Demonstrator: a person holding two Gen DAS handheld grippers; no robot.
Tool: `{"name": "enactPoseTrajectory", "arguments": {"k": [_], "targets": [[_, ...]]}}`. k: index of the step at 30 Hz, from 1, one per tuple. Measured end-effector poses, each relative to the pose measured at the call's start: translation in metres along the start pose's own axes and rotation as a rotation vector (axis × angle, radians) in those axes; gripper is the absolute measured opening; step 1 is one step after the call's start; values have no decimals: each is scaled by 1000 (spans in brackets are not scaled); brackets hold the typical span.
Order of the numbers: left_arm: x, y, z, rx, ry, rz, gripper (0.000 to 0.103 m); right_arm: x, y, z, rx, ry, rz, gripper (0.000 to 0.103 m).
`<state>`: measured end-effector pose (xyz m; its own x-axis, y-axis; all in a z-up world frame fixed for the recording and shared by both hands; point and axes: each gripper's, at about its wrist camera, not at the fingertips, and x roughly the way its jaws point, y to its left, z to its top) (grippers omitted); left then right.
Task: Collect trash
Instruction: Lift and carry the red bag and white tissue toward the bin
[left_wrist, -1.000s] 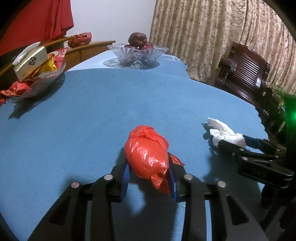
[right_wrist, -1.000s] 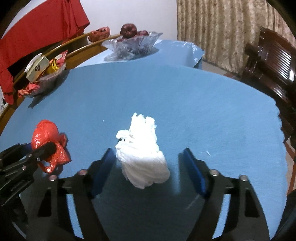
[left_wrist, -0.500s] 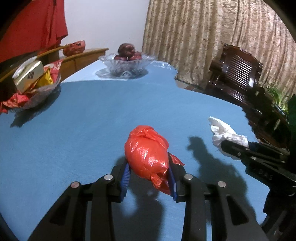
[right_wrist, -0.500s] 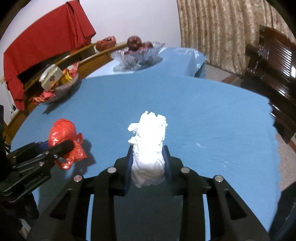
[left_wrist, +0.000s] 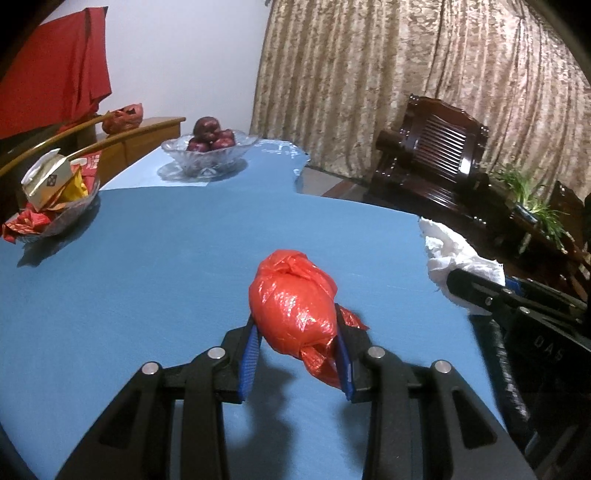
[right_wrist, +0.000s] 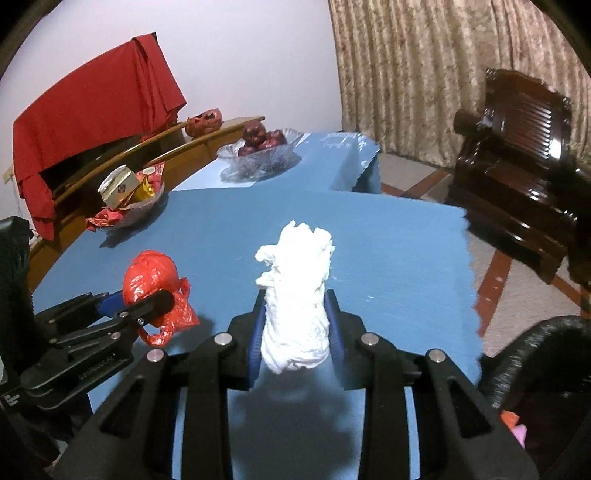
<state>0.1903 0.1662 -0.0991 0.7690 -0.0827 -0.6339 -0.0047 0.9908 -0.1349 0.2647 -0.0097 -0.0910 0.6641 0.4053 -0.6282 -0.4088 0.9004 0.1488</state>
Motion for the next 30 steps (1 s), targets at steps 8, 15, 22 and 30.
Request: {"name": "enactPoseTrajectory", "arguments": {"k": [8, 15, 22, 30], "targets": [[-30, -32, -3, 18, -23, -29, 35, -53, -14, -13, 17, -32, -38, 29], [-52, -59, -8, 49, -39, -58, 36, -93, -24, -26, 38, -63, -73, 30], [-68, -84, -15, 74, -43, -84, 36, -124, -33, -42, 46, -80, -104, 30], [-84, -118, -22, 107, -54, -126, 36, -158, -45, -57, 58, -112, -136, 30]]}}
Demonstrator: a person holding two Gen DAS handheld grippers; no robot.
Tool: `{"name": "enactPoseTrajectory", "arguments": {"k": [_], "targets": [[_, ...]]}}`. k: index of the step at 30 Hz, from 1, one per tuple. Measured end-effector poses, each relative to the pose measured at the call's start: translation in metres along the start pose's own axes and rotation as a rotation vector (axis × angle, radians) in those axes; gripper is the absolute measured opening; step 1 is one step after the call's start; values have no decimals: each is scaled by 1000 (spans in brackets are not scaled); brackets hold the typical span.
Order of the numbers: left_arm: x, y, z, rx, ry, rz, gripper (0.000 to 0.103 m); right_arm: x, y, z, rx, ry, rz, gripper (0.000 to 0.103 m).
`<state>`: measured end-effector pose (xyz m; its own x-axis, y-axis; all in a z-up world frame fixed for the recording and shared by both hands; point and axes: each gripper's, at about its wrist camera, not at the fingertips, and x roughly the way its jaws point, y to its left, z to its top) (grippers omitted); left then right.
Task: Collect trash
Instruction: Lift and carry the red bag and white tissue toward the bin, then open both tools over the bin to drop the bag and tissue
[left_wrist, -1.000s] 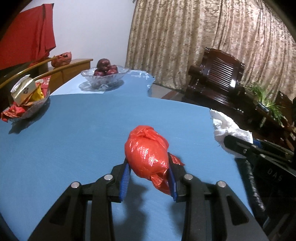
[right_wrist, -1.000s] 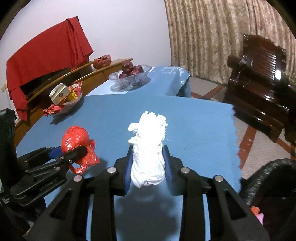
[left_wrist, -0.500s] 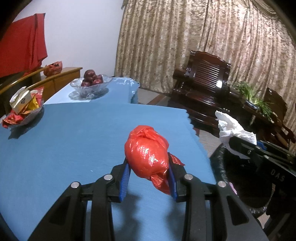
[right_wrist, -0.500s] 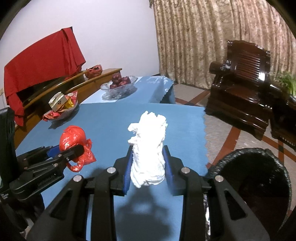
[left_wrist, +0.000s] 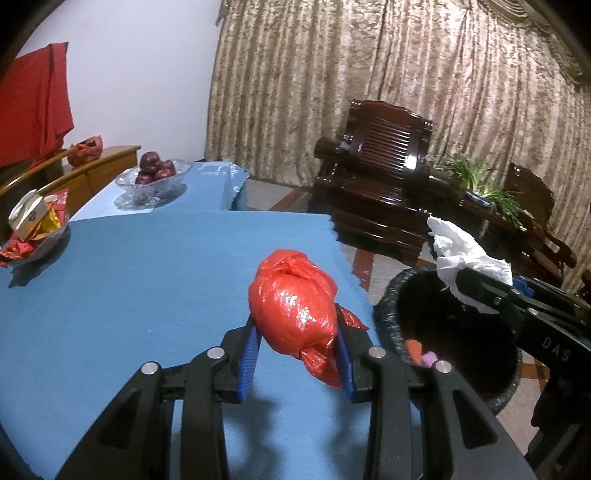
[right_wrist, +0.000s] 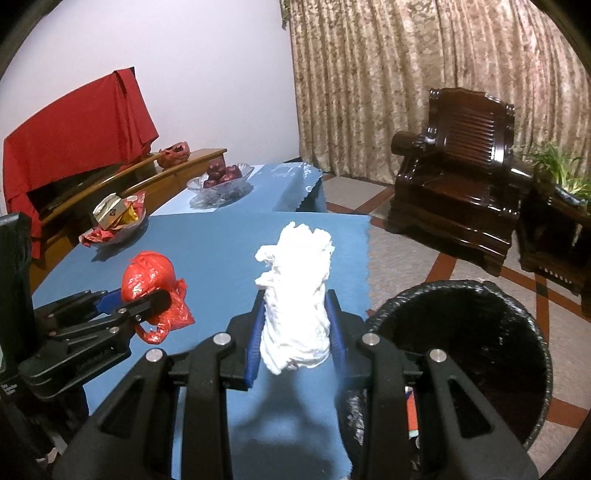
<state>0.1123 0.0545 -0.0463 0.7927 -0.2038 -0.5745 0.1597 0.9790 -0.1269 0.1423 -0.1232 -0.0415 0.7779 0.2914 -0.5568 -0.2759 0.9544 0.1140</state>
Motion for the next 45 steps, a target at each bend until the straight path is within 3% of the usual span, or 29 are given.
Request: {"name": "enactPoseTrajectory", "arguments": {"k": [21, 45], "targets": [[16, -92, -1, 121, 11, -140, 36, -61, -83, -35, 95, -25, -158, 30], [111, -189, -4, 218, 104, -282, 36, -24, -184, -63, 162, 57, -282, 31]]}}
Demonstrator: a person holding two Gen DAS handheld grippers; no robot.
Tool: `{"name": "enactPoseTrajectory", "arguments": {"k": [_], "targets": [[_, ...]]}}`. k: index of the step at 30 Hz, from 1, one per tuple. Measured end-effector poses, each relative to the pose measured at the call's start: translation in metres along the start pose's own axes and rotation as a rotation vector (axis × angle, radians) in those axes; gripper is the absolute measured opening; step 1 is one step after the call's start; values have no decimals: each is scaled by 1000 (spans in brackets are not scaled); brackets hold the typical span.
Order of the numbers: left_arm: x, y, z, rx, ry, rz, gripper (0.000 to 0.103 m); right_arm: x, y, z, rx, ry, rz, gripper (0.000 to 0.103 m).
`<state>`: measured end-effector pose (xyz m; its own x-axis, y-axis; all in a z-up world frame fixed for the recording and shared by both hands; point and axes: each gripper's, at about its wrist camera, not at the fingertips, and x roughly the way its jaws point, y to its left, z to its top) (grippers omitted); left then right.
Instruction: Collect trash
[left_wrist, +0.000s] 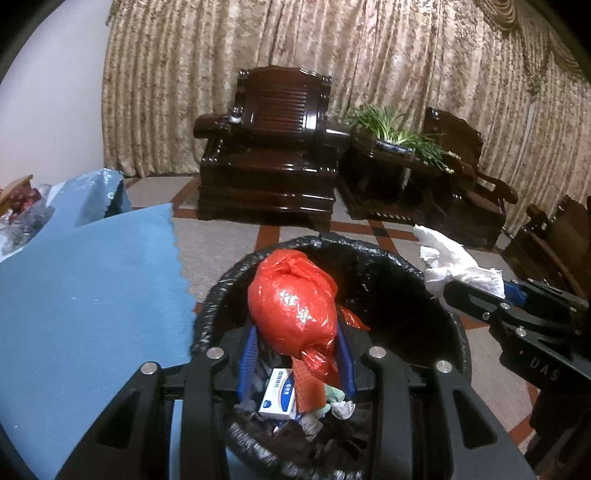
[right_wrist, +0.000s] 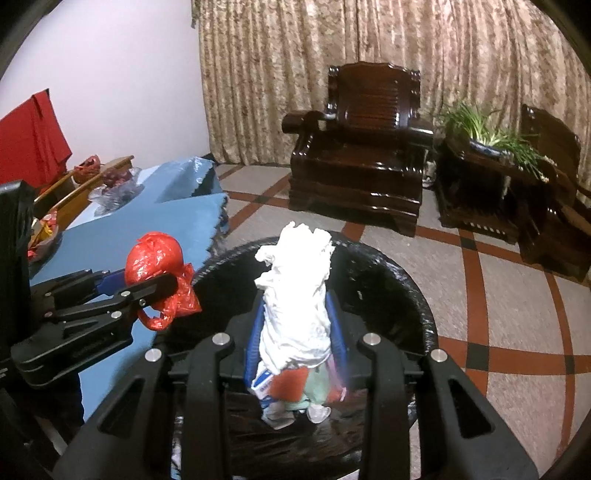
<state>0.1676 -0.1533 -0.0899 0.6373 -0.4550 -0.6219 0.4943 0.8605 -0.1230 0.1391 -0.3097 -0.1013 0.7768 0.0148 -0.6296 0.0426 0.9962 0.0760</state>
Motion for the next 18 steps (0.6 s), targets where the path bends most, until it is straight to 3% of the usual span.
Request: {"name": "enactPoseTrajectory", "arguments": {"k": [2, 5, 7, 9, 11, 15, 18], "targets": [[11, -3, -1, 1, 12, -7, 36, 9, -7, -1, 4, 7, -8, 32], [25, -8, 1, 1, 27, -24, 40, 21, -16, -4, 10, 20, -26, 41], [31, -9, 1, -4, 40, -28, 57, 26, -20, -4, 16, 32, -47, 66], [29, -8, 0, -13, 38, -38, 66, 26, -25, -6, 28, 28, -63, 70], [23, -6, -1, -4, 30, -28, 73, 22, -28, -6, 36, 16, -72, 86], [10, 2, 0, -14, 14, -18, 81, 6, -30, -8, 56, -15, -71, 93], [-4, 10, 1, -35, 5, -15, 82, -5, -30, -6, 69, -20, -55, 94]]}}
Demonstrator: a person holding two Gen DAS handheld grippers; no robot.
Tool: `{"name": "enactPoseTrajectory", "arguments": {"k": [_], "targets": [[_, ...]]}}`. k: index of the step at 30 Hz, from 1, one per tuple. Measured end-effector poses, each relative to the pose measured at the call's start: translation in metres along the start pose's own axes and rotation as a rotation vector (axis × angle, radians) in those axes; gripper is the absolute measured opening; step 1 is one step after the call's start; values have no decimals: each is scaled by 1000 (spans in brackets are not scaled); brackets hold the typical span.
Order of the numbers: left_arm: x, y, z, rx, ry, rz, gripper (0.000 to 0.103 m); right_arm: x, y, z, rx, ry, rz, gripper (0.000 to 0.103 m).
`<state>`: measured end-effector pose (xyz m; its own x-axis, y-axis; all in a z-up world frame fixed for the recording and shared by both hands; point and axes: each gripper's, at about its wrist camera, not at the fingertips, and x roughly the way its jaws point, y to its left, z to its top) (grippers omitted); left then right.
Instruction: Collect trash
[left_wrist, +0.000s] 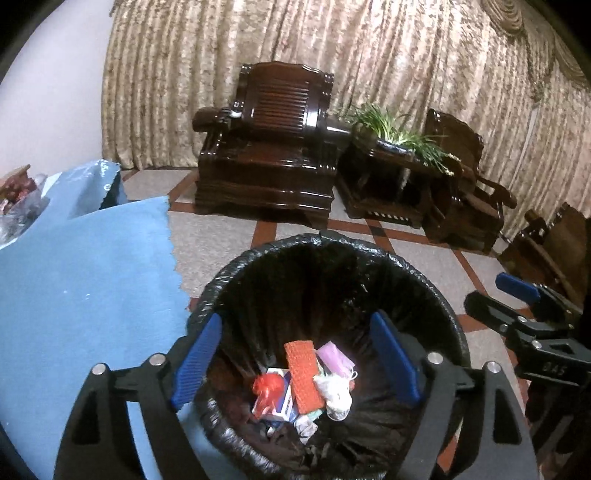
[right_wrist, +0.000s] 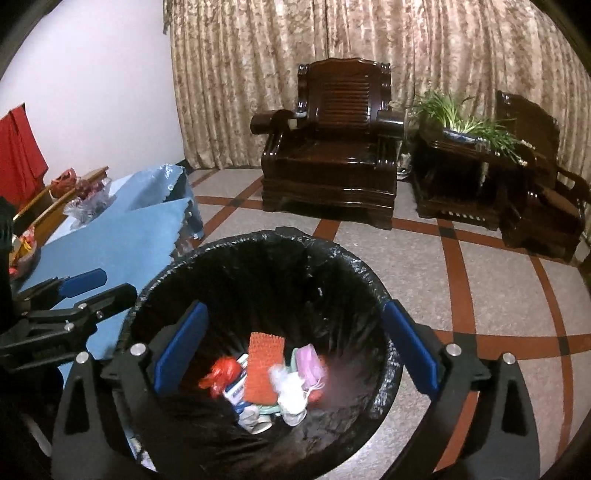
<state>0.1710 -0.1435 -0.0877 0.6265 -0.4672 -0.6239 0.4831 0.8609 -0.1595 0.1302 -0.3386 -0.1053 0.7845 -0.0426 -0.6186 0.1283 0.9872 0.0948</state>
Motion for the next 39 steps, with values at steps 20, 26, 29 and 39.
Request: {"name": "enactPoseTrajectory", "arguments": {"k": [20, 26, 29, 39], "targets": [[-128, 23, -26, -37, -74, 157, 97, -104, 71, 1, -68, -53, 95, 98], [-151, 22, -30, -47, -92, 184, 97, -122, 85, 0, -69, -53, 119, 98], [-160, 21, -30, -47, -103, 191, 97, -130, 91, 2, -77, -62, 126, 98], [-188, 14, -27, -43, -151, 199, 97, -150, 105, 11, -106, -91, 140, 98]]}}
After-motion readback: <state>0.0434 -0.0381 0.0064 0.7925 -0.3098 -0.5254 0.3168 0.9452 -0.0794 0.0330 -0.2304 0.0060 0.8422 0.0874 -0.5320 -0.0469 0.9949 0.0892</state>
